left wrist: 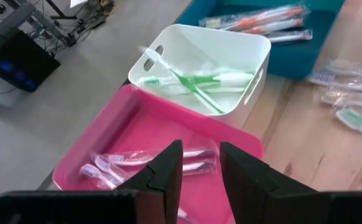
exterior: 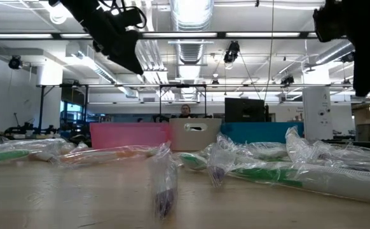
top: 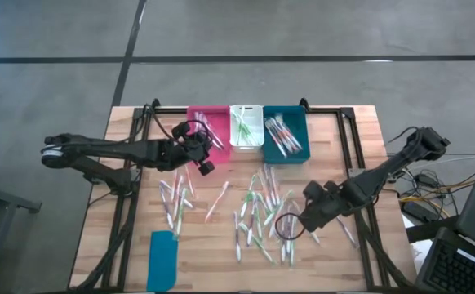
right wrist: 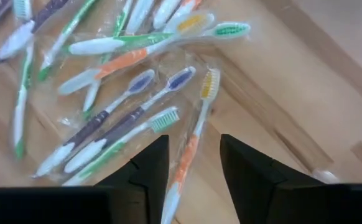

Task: Pick & Place Toothbrushes
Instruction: Put the orange toothbrush into the blue bin

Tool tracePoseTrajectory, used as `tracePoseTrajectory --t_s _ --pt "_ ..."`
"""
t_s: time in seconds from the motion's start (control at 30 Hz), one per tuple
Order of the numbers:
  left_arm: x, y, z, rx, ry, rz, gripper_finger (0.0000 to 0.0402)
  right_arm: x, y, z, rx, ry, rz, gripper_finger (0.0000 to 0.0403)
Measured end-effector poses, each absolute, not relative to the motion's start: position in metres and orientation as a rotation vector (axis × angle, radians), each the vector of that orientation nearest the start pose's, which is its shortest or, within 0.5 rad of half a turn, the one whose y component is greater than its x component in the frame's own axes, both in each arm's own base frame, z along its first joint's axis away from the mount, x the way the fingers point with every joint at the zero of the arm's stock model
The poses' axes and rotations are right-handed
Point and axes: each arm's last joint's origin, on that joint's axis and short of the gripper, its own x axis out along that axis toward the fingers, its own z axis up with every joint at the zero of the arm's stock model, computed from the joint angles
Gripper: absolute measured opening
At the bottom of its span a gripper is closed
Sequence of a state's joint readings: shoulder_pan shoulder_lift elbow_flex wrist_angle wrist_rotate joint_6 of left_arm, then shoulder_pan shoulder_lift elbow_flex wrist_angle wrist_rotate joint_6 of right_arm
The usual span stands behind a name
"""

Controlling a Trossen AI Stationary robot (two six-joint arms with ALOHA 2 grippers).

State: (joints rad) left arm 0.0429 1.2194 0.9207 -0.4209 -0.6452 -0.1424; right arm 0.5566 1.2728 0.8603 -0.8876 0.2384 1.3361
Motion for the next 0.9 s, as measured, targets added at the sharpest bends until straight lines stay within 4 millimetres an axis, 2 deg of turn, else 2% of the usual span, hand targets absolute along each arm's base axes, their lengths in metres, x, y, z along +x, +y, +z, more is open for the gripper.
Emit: tracePoseTrajectory --t_s 0.37,0.63,0.9 --pt "0.248 0.028 0.274 0.089 0.657 0.705 0.0112 0.181 0.105 0.186 0.664 1.125 -0.530 0.0153" --pt "0.248 0.028 0.275 0.089 0.656 0.706 0.0111 0.181 0.108 0.164 0.689 1.151 -0.481 0.0140" --pt "0.248 0.028 0.274 0.089 0.656 0.707 0.0108 0.195 0.124 0.136 0.621 1.292 -0.511 0.0133"
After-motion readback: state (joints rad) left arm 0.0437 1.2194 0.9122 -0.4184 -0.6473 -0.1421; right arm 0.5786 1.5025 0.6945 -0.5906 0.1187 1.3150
